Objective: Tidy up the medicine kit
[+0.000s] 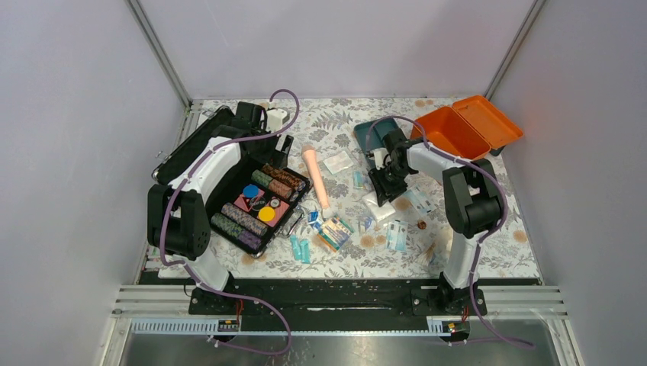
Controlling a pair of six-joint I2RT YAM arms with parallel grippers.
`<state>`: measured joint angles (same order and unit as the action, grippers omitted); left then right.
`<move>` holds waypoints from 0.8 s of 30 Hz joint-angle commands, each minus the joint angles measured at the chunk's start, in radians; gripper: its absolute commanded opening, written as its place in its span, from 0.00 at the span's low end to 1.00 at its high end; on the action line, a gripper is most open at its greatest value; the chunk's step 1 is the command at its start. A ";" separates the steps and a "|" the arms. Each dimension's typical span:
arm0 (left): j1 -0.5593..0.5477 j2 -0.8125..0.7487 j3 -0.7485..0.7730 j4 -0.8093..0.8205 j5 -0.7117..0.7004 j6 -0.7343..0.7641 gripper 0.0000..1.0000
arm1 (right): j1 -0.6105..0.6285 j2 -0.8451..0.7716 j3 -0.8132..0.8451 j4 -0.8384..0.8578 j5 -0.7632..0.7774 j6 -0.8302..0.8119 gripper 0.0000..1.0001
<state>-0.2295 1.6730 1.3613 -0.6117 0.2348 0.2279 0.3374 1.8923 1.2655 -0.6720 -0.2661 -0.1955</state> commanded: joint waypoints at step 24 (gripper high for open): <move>0.001 0.105 0.196 0.017 0.025 -0.043 0.86 | -0.229 -0.360 0.334 0.032 0.389 0.519 0.00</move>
<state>-0.2295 1.7710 1.4891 -0.6178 0.2424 0.2008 0.2016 1.5204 1.5120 -0.7334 -0.2234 -0.0101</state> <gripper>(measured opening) 0.864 0.028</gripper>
